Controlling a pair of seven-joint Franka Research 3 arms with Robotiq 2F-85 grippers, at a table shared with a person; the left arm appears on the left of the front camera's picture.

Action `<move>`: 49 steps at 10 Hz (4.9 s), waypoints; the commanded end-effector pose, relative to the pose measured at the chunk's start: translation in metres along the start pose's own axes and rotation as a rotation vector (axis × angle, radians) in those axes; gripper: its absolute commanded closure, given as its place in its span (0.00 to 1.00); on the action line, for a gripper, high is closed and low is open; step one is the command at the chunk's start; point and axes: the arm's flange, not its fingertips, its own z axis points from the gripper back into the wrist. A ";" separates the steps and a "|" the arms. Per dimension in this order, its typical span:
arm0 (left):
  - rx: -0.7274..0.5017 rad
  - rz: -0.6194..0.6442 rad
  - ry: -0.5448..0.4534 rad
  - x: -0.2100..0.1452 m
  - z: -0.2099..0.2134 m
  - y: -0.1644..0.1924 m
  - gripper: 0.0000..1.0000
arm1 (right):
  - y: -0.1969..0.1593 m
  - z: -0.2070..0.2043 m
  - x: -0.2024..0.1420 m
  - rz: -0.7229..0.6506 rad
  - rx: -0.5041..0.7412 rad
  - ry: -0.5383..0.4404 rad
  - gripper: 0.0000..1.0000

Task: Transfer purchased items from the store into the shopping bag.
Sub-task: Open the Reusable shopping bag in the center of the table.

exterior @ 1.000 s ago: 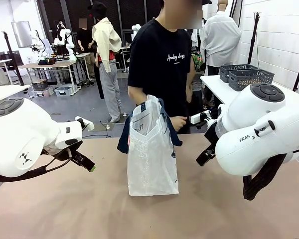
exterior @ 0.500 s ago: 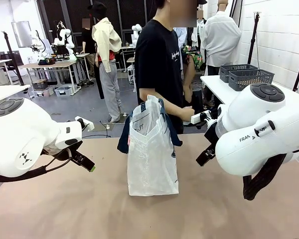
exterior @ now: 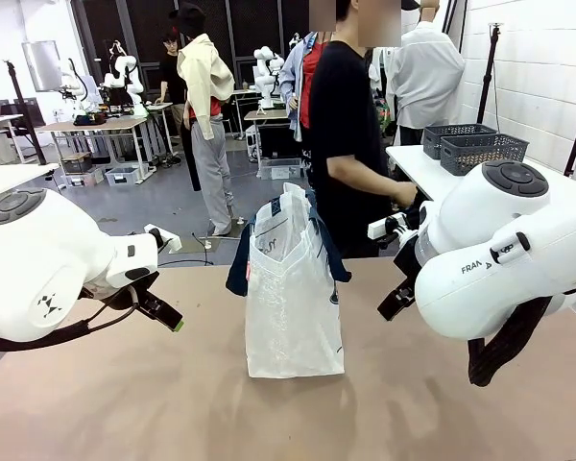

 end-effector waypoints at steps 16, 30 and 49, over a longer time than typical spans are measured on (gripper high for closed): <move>-0.108 0.060 0.163 0.024 0.028 -0.032 0.00 | 0.008 0.024 0.013 -0.057 0.053 0.046 0.00; -0.104 0.189 -0.016 0.171 0.129 -0.071 0.00 | -0.016 0.167 0.163 -0.281 0.145 -0.016 0.00; -0.183 0.417 0.074 0.185 0.098 -0.095 0.40 | 0.013 0.062 0.242 -0.388 0.366 0.291 0.24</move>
